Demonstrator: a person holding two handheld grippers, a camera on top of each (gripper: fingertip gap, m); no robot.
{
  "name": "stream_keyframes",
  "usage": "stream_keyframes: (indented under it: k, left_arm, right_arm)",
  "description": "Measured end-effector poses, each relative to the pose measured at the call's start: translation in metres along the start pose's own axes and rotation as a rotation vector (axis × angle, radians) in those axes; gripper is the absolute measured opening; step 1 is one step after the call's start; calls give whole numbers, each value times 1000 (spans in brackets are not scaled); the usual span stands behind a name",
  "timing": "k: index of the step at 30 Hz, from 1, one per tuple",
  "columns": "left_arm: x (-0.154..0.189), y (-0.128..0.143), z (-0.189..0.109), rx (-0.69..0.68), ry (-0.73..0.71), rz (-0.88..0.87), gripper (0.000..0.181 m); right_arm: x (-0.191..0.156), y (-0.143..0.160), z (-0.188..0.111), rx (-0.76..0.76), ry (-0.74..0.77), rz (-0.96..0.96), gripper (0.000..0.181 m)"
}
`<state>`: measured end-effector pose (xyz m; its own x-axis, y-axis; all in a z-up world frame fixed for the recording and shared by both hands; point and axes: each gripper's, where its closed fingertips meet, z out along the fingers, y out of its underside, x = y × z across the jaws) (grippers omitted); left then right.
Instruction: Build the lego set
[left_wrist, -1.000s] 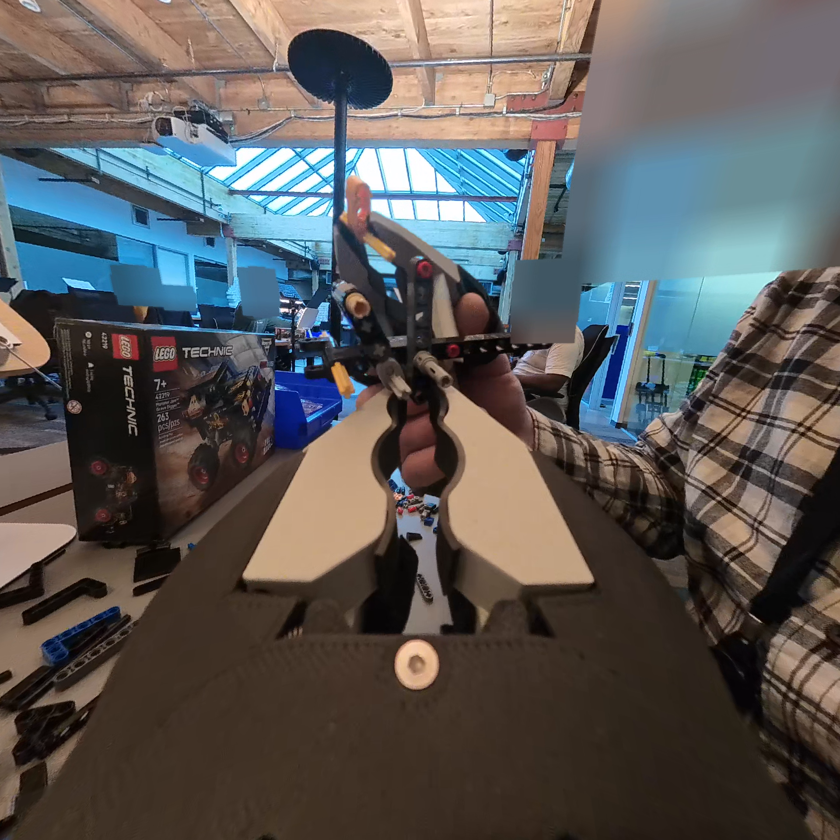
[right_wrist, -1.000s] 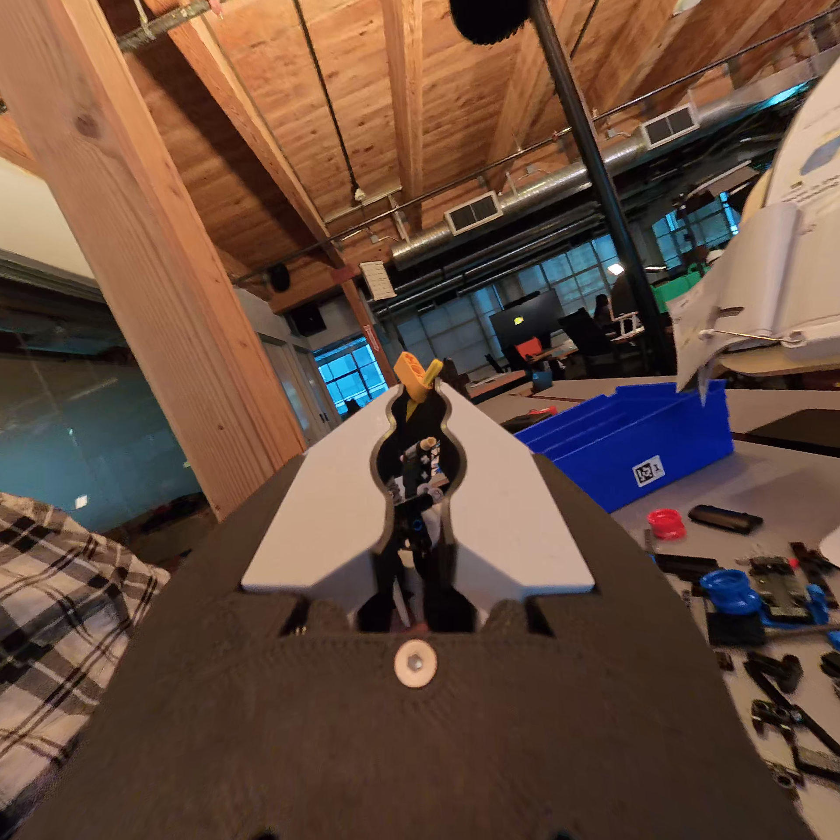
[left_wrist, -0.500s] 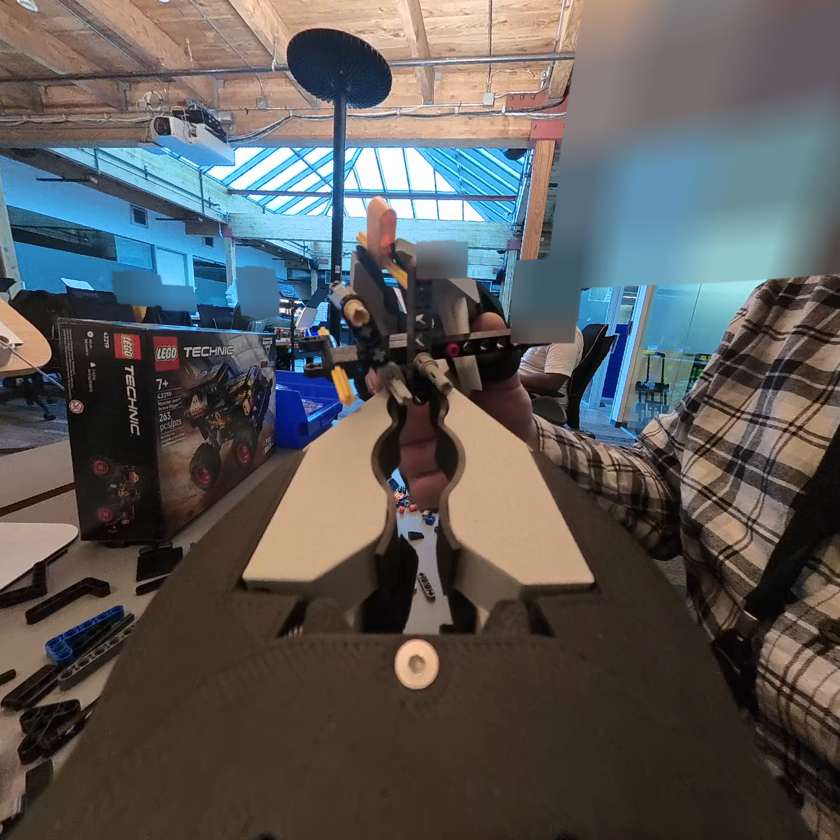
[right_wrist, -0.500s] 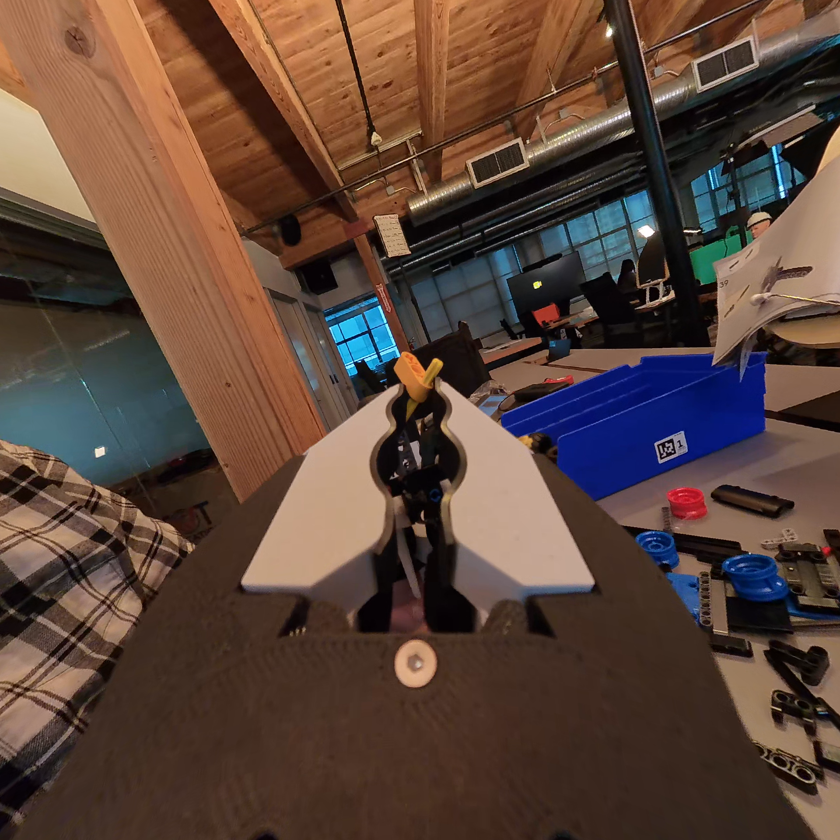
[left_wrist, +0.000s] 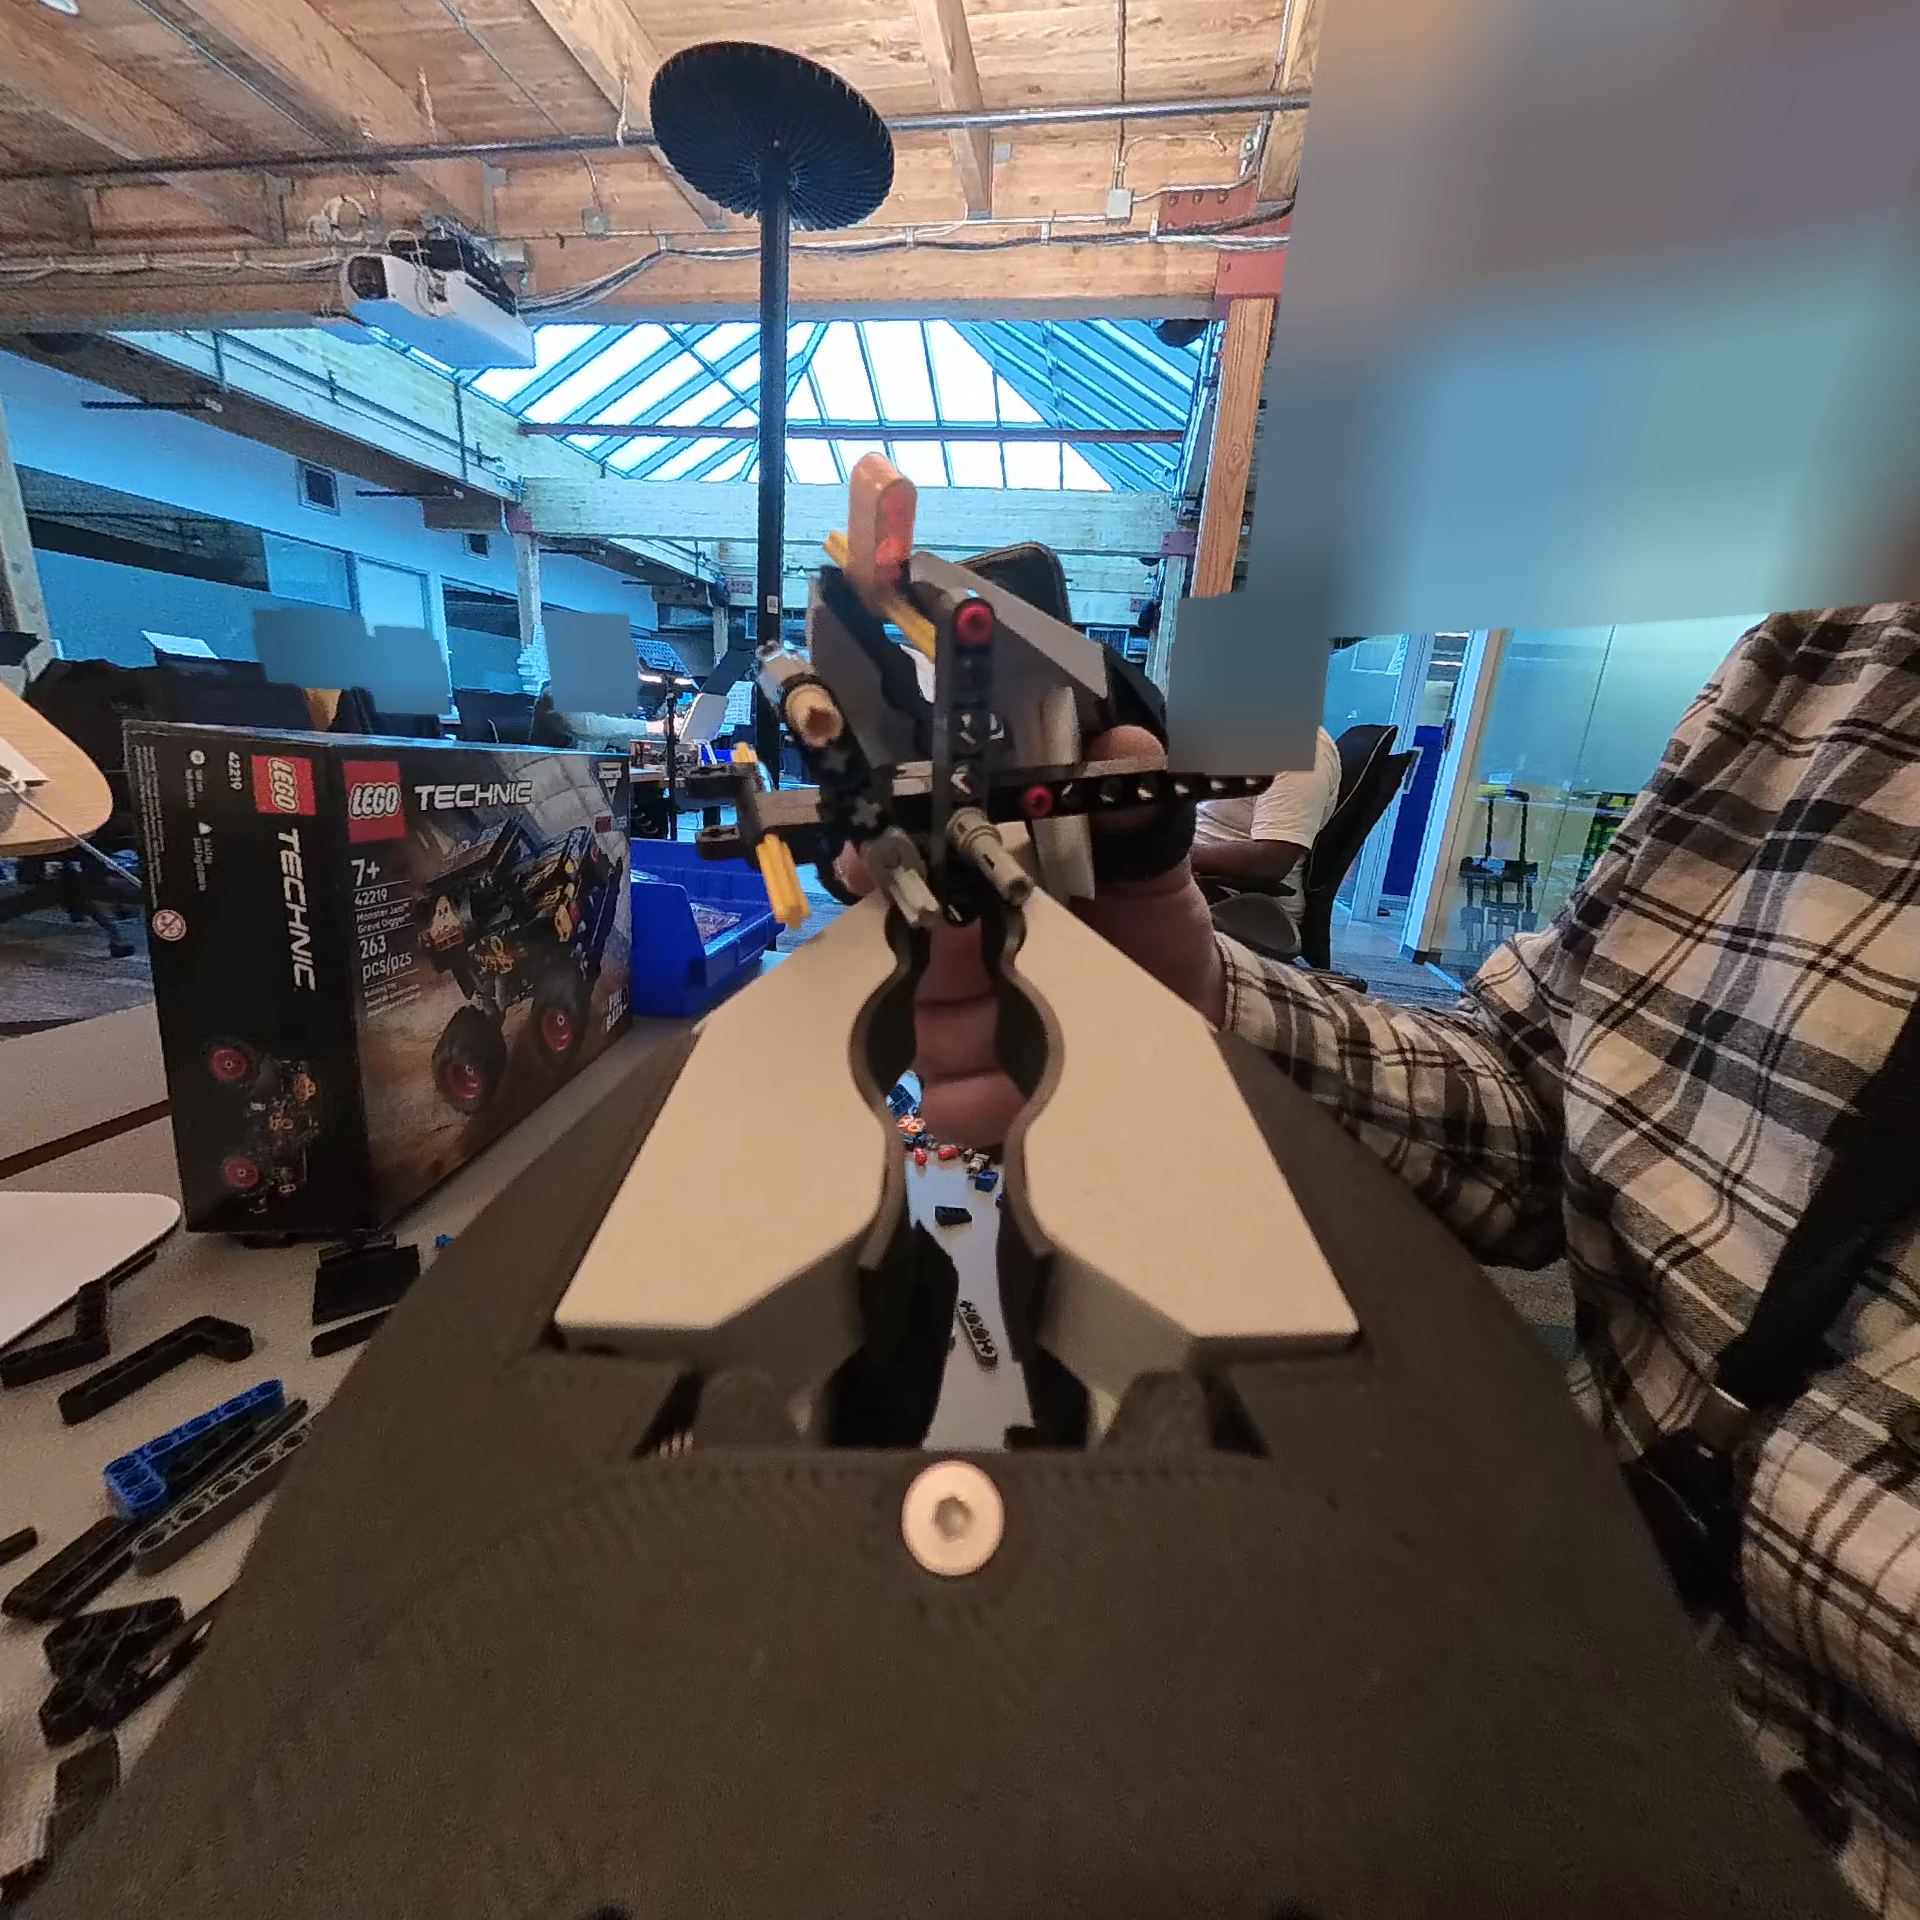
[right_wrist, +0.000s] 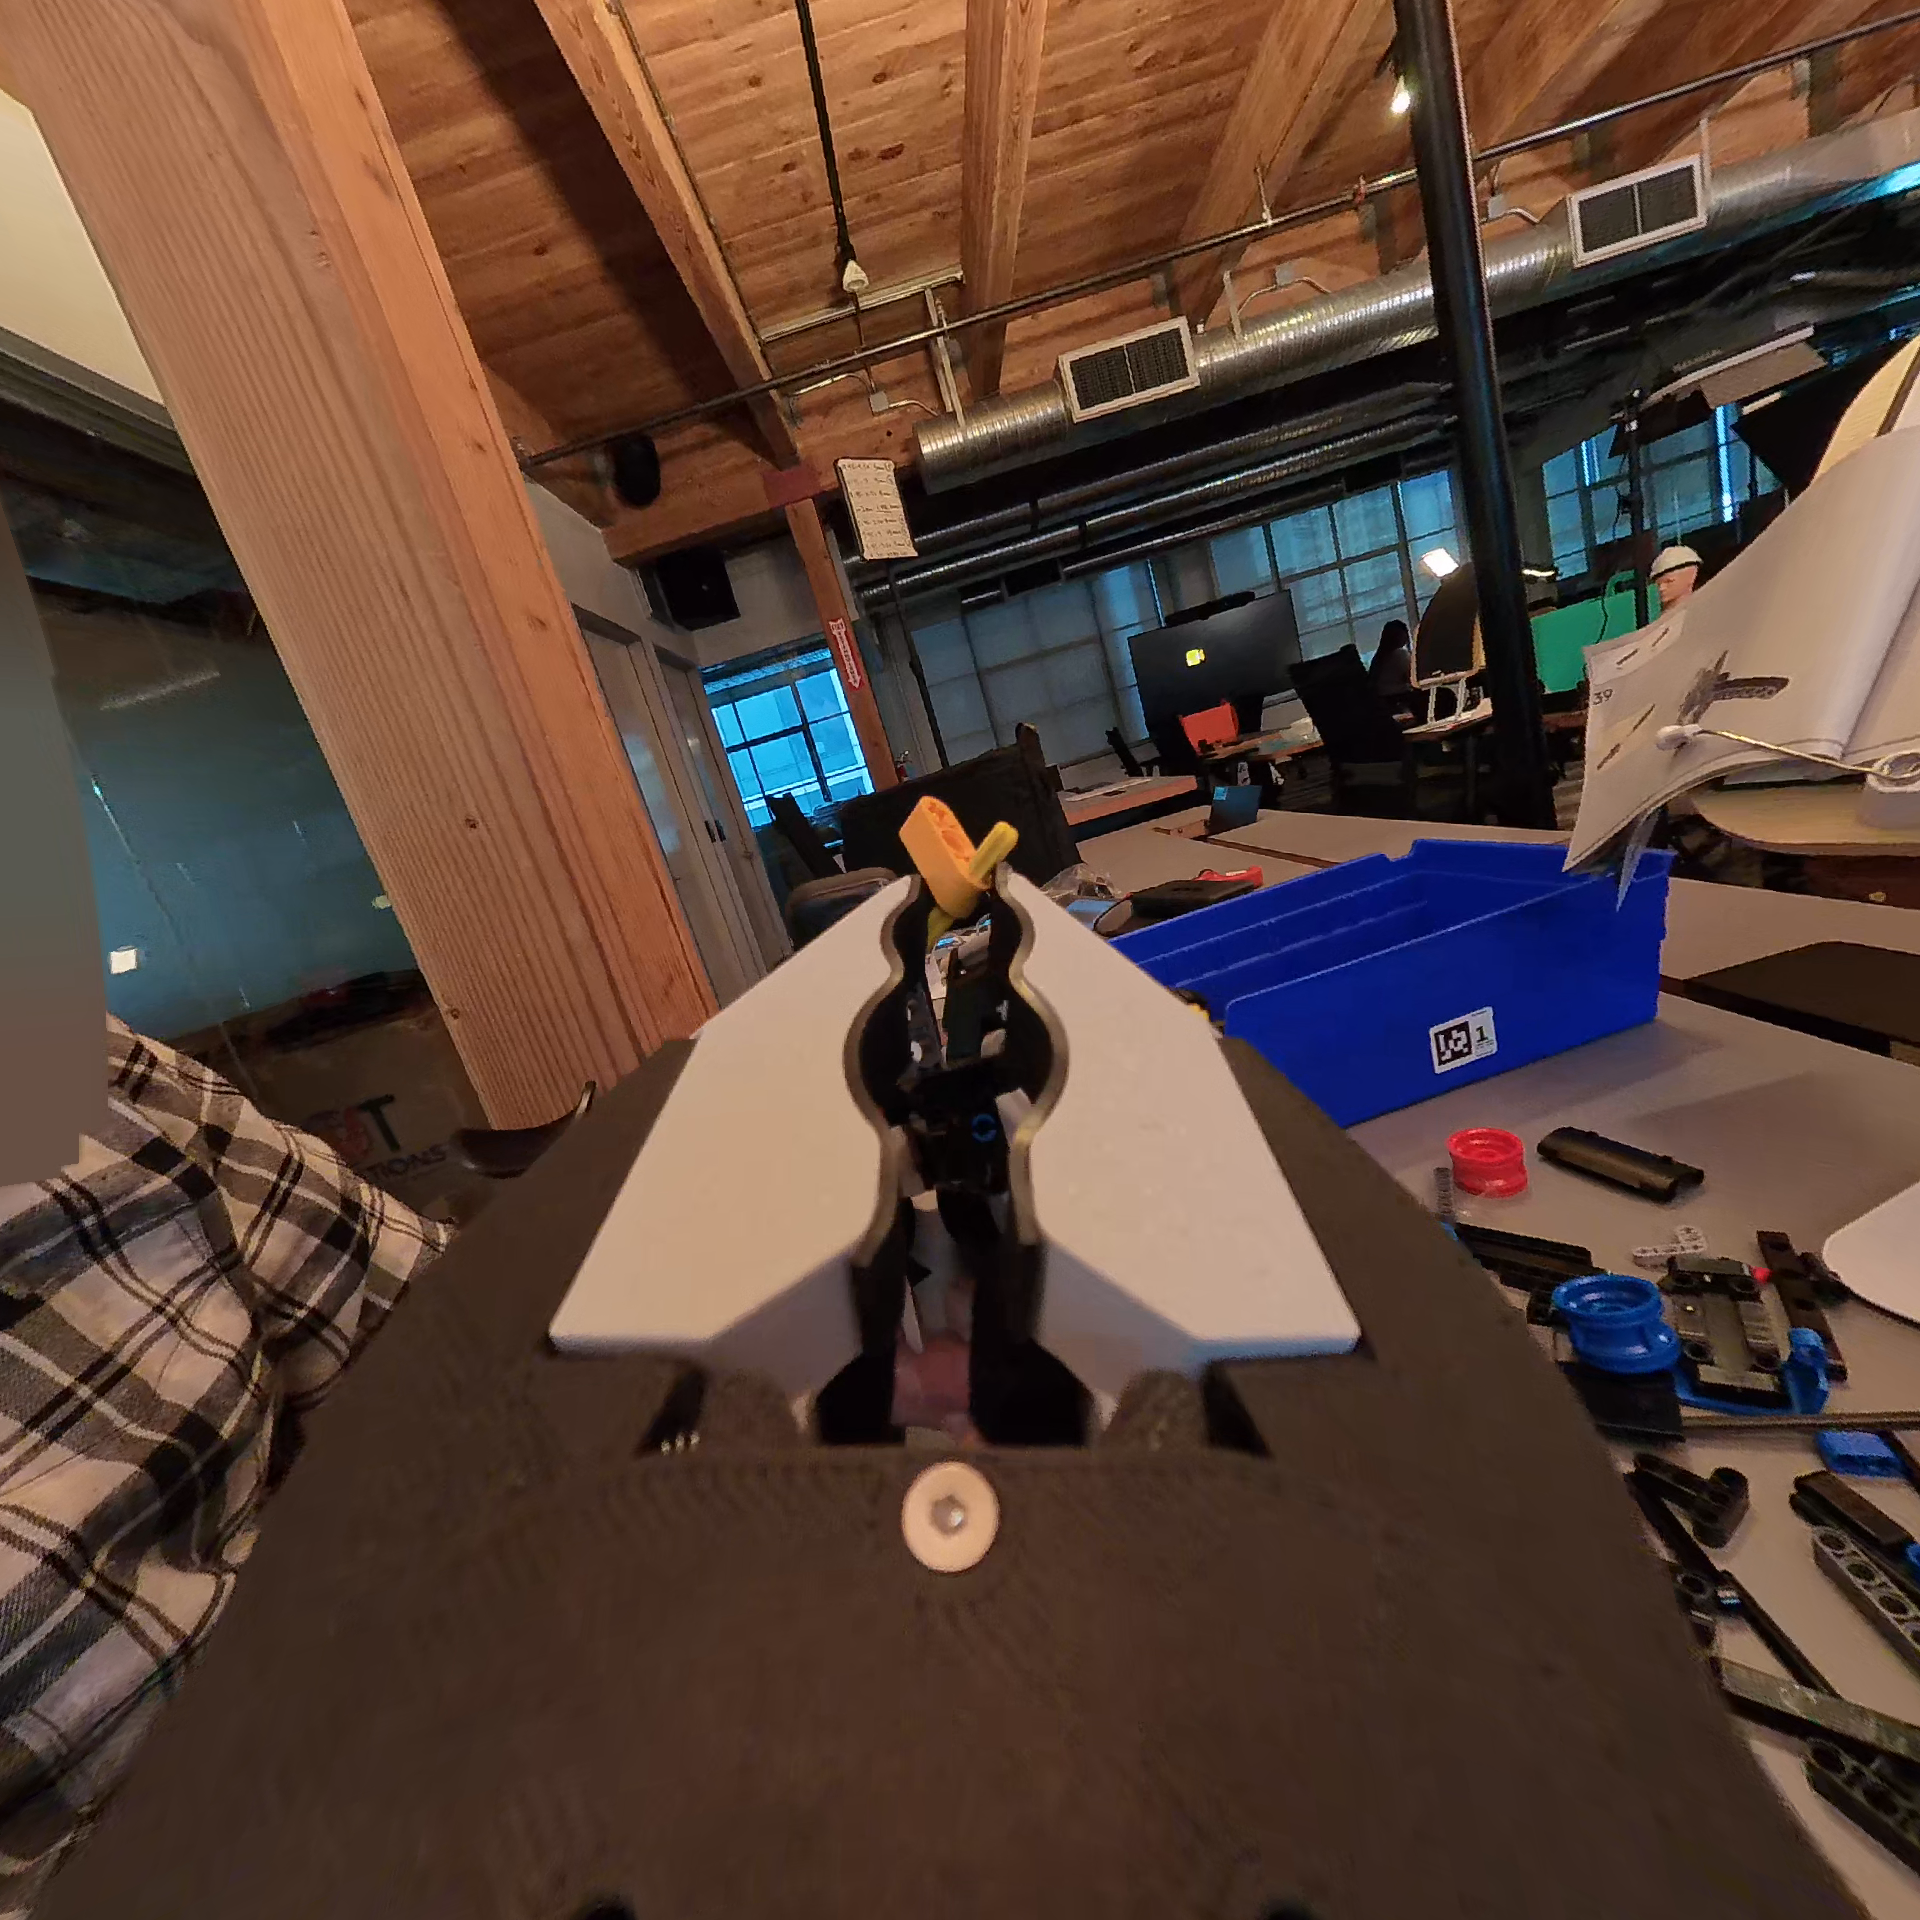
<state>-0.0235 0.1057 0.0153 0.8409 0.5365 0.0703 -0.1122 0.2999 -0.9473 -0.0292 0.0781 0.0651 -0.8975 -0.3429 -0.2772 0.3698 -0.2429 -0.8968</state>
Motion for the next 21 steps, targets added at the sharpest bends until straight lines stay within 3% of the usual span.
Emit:
stream_keyframes:
  k: [12,21]
  left_arm:
    - [-1,2,7,-12,-3,5,8]
    - [-9,4,9,-71,-79,126,8]
  right_arm:
    - [0,0,-3,-16,14,-48,9]
    - [5,2,-1,-85,37,9,9]
